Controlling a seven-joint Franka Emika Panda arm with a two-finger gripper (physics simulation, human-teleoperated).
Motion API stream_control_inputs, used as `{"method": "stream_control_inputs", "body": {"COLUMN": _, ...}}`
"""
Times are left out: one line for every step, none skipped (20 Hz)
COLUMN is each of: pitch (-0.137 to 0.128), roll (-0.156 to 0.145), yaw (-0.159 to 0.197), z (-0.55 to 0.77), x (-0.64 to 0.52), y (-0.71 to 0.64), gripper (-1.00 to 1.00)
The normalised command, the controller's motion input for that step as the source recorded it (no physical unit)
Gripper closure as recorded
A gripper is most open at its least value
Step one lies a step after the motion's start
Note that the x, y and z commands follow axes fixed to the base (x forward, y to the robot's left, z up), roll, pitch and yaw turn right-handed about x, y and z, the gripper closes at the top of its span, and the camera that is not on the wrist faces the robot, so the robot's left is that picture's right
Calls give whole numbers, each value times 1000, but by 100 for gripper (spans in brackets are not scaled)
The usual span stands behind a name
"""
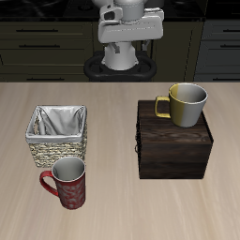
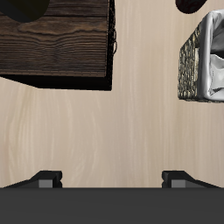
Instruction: Place the white and yellow mug in the basket
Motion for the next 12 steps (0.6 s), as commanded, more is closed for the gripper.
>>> {"method": "stream_control_inputs", "body": {"pitch": 0, "roll": 0, "yaw": 0, "z": -5, "x": -69, "y": -67, "gripper": -100}}
{"method": "stream_control_inputs", "body": {"pitch": 25, "roll": 45, "yaw": 14, "z": -16, "x": 43, "y": 77, "gripper": -100}}
{"method": "stream_control_inputs", "body": {"pitch": 15, "roll": -63, "yaw": 27, "z": 23, "x": 98, "y": -30, "gripper": -100}}
{"method": "stream_control_inputs", "body": {"pitch": 40, "roll": 7, "yaw": -51, "z": -10, "x": -38, "y": -16, "gripper": -100}}
{"method": "stream_control_inputs", "body": {"pitch": -14, "roll": 0, "yaw": 27, "z": 38, "x": -5, "y": 4, "gripper": -100}}
{"method": "stream_control_inputs", "body": {"pitch": 24, "roll": -7, "yaw": -43, "z": 24, "x": 79, "y": 87, "gripper": -100}}
{"method": "stream_control_inputs", "body": {"pitch": 13, "roll": 30, "yaw": -2, "z": 8, "x": 32, "y": 113, "gripper": -100}}
{"method": "stream_control_inputs", "body": {"pitch": -36, "roll": -3, "yaw": 33, "z": 41, "x": 3, "y": 51, "gripper": -100}}
{"method": "stream_control_inputs", "body": {"pitch": 11, "roll": -2, "yaw": -8, "z": 0, "x": 41, "y": 44, "gripper": -100}}
{"method": "stream_control_inputs", "body": {"pitch": 32, "roll": 15, "yaw": -11, "z": 24, "x": 55, "y": 73, "gripper": -100}}
{"method": "stream_control_inputs", "body": {"pitch": -10, "roll": 26, "yaw": -9, "z": 54, "x": 23, "y": 56, "gripper": -100}}
{"method": "stream_control_inputs", "body": {"pitch": -9, "roll": -29, "yaw": -9, "z": 104, "x": 104, "y": -2, "gripper": -100}}
